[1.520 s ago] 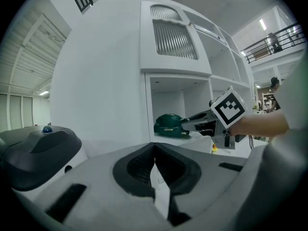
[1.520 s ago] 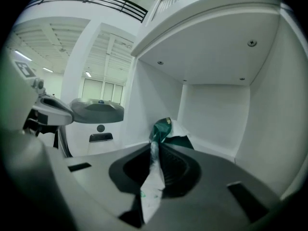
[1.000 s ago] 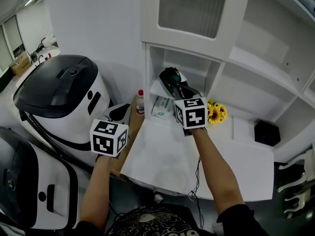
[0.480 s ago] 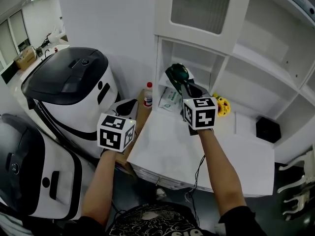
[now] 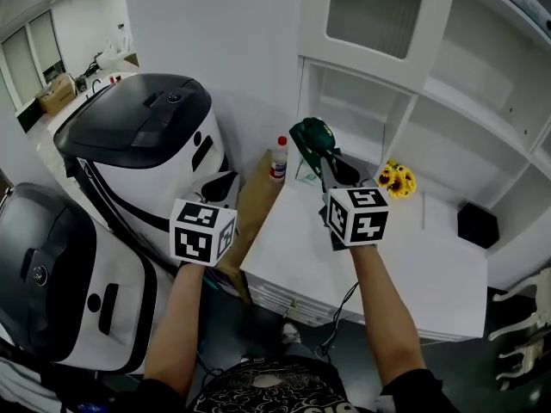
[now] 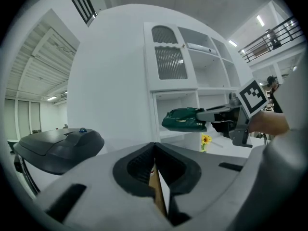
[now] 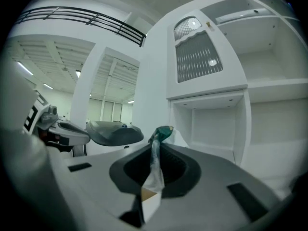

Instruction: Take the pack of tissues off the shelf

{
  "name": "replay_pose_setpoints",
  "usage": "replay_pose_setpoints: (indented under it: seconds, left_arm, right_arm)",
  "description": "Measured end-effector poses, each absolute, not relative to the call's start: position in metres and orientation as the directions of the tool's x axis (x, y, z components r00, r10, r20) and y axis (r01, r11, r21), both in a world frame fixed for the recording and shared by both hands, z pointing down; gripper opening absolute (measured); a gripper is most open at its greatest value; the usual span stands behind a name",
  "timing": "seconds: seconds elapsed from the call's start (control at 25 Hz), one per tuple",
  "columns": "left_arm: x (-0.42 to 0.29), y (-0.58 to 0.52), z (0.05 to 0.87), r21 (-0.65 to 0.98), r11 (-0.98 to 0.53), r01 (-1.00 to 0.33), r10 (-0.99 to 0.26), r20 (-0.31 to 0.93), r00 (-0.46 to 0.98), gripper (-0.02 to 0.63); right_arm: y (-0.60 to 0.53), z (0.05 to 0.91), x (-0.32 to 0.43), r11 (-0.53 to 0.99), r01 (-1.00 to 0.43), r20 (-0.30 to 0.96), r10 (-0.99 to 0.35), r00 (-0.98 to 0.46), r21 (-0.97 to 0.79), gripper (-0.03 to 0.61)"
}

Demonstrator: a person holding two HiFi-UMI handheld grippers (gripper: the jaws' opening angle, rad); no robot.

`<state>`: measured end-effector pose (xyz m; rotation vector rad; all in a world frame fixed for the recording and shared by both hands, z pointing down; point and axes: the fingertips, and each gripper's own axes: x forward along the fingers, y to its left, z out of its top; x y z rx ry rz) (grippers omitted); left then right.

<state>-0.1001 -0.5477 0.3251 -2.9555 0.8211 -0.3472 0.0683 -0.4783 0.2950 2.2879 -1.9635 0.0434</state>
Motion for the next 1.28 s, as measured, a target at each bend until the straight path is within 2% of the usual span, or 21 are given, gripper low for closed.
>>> replay_pose_setpoints:
  seconds: [0.4,0.88,1.28]
  left_arm:
    - [-0.174,-0.551,0.337,-0.121,-0.802,-0.585,-0.598,0.194,0.778,0.005]
    - [-0.266,-0.543,0.352,-0.108,-0.718,-0.688,-0.694,0.187,0.695,0.005]
    - [-0.316,-0.541,0.361,-0.133,-0.661,-0.738,-0.748,0.193,0.635,0.005]
  right_arm:
    - [-0.480,0.299,-0.012,-0.061,-0.993,0.053,-0.996,0.067,0.103,0.028]
    - [-0.488,0.328,-0.088,0.063,-0.995,0.073,-0.996,-0.057,0.079,0.029]
    - [-0.496,0.330,-0.135,0.152,-0.983,0.076,-0.987,-0.144,0.101,0.028]
